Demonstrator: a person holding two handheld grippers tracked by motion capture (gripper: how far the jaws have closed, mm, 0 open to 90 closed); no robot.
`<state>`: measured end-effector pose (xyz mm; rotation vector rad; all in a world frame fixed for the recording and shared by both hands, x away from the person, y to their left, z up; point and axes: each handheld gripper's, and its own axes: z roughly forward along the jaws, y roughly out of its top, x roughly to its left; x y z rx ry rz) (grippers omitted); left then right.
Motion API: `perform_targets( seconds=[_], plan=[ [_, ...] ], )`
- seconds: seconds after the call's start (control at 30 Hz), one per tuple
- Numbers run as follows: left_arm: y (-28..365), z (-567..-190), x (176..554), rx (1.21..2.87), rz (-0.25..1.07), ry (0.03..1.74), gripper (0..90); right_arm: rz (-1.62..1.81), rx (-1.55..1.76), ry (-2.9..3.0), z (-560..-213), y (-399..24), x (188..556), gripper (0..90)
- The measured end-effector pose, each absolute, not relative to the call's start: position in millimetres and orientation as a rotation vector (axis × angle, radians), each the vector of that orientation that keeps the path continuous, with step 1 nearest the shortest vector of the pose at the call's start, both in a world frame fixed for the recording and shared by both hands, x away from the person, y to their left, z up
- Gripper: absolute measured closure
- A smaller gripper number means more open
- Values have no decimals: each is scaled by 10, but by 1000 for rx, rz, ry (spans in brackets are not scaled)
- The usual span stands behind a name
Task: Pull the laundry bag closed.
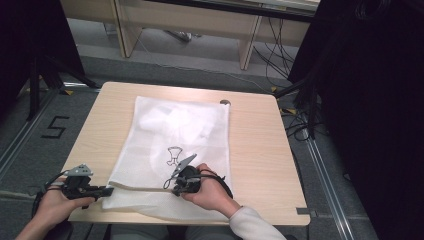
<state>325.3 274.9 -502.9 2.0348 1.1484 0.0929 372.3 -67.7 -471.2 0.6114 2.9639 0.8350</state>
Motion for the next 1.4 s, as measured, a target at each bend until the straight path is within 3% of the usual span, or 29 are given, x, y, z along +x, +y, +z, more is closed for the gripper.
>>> perform_targets(
  seconds=[1.4],
  plan=[
    [2744, -5029, 3247, 2034, 113, 1152, 847, 815, 638, 2961, -4694, -822, 3702, 825]
  ],
)
